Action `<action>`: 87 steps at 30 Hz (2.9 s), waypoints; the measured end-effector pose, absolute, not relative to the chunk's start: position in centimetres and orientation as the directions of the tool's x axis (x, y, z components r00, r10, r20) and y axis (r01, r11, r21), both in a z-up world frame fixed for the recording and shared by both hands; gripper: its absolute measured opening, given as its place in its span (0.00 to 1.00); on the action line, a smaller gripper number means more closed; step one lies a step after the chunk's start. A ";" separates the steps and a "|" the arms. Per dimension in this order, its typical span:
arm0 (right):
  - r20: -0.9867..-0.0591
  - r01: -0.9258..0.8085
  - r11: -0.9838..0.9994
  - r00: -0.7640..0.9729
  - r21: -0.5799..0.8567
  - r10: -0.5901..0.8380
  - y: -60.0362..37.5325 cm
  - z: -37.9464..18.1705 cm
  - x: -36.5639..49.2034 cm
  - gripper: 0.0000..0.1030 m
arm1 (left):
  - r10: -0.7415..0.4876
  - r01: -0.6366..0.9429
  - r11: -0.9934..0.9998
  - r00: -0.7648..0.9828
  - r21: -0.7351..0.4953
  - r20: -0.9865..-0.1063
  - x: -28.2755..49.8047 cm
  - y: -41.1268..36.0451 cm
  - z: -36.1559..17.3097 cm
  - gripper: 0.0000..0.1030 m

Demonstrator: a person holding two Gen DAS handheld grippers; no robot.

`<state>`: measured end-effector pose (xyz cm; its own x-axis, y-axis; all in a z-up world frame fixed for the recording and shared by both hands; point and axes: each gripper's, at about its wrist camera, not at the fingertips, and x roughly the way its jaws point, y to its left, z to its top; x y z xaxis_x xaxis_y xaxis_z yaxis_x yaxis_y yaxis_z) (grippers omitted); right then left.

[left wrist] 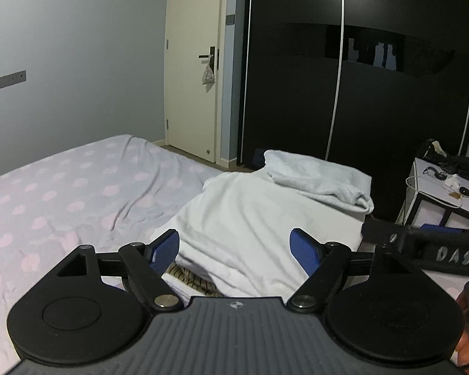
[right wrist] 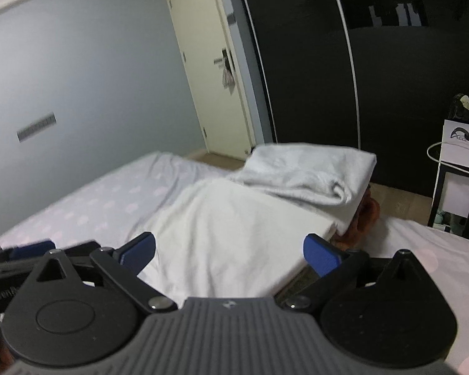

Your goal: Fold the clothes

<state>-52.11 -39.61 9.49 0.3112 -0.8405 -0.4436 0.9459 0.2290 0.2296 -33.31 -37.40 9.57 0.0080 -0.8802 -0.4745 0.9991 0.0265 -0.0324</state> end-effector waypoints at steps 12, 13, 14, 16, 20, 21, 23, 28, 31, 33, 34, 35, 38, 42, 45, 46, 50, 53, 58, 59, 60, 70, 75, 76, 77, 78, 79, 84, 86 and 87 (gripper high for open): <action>-0.475 0.949 0.261 0.316 0.179 -0.821 -39.5 8.3 -50.9 0.99 | -0.846 0.998 0.065 0.051 -0.007 -0.531 -32.9 -37.7 7.2 0.75; -0.477 0.948 0.262 0.317 0.180 -0.819 -39.5 8.3 -50.9 0.99 | -0.846 0.998 0.066 0.056 0.000 -0.531 -32.9 -37.6 7.1 0.75; -0.481 0.947 0.265 0.322 0.183 -0.816 -39.5 8.3 -50.9 0.99 | -0.846 0.998 0.066 0.058 0.003 -0.530 -32.9 -37.6 7.0 0.75; -0.482 0.946 0.273 0.325 0.177 -0.813 -39.4 8.2 -50.7 0.99 | -0.844 0.998 0.069 0.060 0.002 -0.533 -32.8 -37.5 7.0 0.75; -0.483 0.944 0.285 0.331 0.168 -0.810 -39.3 8.2 -50.4 0.99 | -0.842 0.997 0.076 0.067 0.004 -0.535 -32.7 -37.4 6.9 0.75; -0.483 0.943 0.287 0.332 0.167 -0.810 -39.3 8.1 -50.3 0.99 | -0.841 0.997 0.079 0.070 0.006 -0.536 -32.7 -37.5 6.8 0.75; -0.483 0.943 0.292 0.334 0.161 -0.810 -39.2 8.1 -50.2 0.99 | -0.839 0.997 0.080 0.070 0.004 -0.540 -32.6 -37.5 6.7 0.75; -0.481 0.942 0.299 0.336 0.154 -0.810 -39.0 8.0 -50.0 0.99 | -0.840 0.997 0.082 0.074 0.010 -0.538 -32.6 -37.6 6.6 0.75; -0.481 0.941 0.300 0.337 0.153 -0.810 -38.9 8.0 -49.9 0.99 | -0.837 0.996 0.085 0.074 0.005 -0.542 -32.5 -37.7 6.5 0.75; -0.482 0.941 0.302 0.338 0.154 -0.808 -38.9 8.0 -49.8 0.99 | -0.838 0.996 0.086 0.075 0.004 -0.541 -32.5 -37.7 6.5 0.75; -0.482 0.941 0.303 0.339 0.154 -0.808 -38.8 8.0 -49.8 0.99 | -0.838 0.996 0.086 0.075 0.005 -0.541 -32.5 -37.7 6.5 0.75; -0.482 0.940 0.304 0.340 0.154 -0.808 -38.8 8.0 -49.8 0.99 | -0.838 0.996 0.085 0.074 0.005 -0.541 -32.4 -37.6 6.5 0.75; -0.483 0.940 0.302 0.339 0.155 -0.807 -38.8 8.0 -49.7 0.99 | -0.837 0.996 0.088 0.077 0.005 -0.541 -32.4 -37.7 6.5 0.75; -0.484 0.940 0.304 0.339 0.154 -0.806 -38.8 8.0 -49.6 0.99 | -0.837 0.996 0.087 0.074 0.002 -0.542 -32.2 -37.7 6.4 0.75; -0.485 0.940 0.305 0.340 0.154 -0.805 -38.7 7.9 -49.6 0.99 | -0.836 0.996 0.088 0.074 0.000 -0.544 -32.2 -37.7 6.4 0.75; -0.486 0.940 0.305 0.341 0.154 -0.805 -38.7 7.9 -49.6 0.99 | -0.836 0.996 0.088 0.074 0.000 -0.544 -32.2 -37.7 6.4 0.75; -0.488 0.939 0.308 0.343 0.152 -0.803 -38.7 7.9 -49.6 0.99 | -0.834 0.995 0.097 0.083 0.003 -0.545 -32.2 -37.9 6.4 0.75; -0.492 0.938 0.310 0.344 0.152 -0.799 -38.6 7.8 -49.5 0.99 | -0.831 0.995 0.100 0.083 -0.001 -0.549 -32.1 -37.9 6.3 0.75; -0.500 0.939 0.308 0.342 0.153 -0.795 -38.6 7.7 -49.4 0.99 | -0.829 0.995 0.102 0.084 0.000 -0.553 -32.2 -38.0 6.2 0.75; -0.503 0.939 0.307 0.342 0.154 -0.794 -38.7 7.7 -49.5 0.99 | -0.829 0.995 0.100 0.083 -0.001 -0.553 -32.2 -38.0 6.2 0.75; -0.505 0.939 0.308 0.343 0.155 -0.792 -38.7 7.7 -49.5 0.99 | -0.828 0.995 0.099 0.082 0.000 -0.554 -32.2 -38.0 6.2 0.75; -0.545 0.931 0.334 0.358 0.148 -0.758 -38.8 7.4 -48.9 0.99 | -0.818 0.990 0.138 0.112 -0.003 -0.564 -31.3 -38.0 5.5 0.75; -0.548 0.925 0.355 0.367 0.133 -0.752 -38.6 7.2 -48.3 0.99 | -0.816 0.986 0.164 0.124 -0.021 -0.565 -30.4 -37.7 5.6 0.75; -0.551 0.924 0.359 0.369 0.131 -0.748 -38.6 7.1 -48.2 0.99 | -0.817 0.986 0.166 0.124 -0.023 -0.564 -30.3 -37.7 5.6 0.75; -0.553 0.924 0.360 0.370 0.131 -0.747 -38.6 7.1 -48.2 0.99 | -0.817 0.986 0.165 0.124 -0.023 -0.563 -30.3 -37.6 5.6 0.75; -0.554 0.923 0.362 0.370 0.130 -0.746 -38.6 7.0 -48.1 0.99 | -0.817 0.986 0.165 0.124 -0.022 -0.563 -30.4 -37.6 5.7 0.75; -0.555 0.923 0.361 0.370 0.131 -0.745 -38.7 7.0 -48.1 0.99 | -0.818 0.986 0.164 0.124 -0.021 -0.562 -30.4 -37.6 5.7 0.75; -0.552 0.922 0.365 0.371 0.127 -0.747 -38.8 7.0 -48.1 0.99 | -0.815 0.988 0.153 0.119 -0.012 -0.566 -30.8 -37.6 5.7 0.75; -0.550 0.921 0.370 0.373 0.122 -0.747 -38.7 7.0 -48.1 0.99 | -0.817 0.989 0.148 0.116 -0.010 -0.565 -30.8 -37.6 5.7 0.75; -0.550 0.920 0.372 0.375 0.122 -0.746 -38.7 7.0 -48.0 0.99 | -0.817 0.989 0.149 0.117 -0.010 -0.565 -30.9 -37.5 5.8 0.75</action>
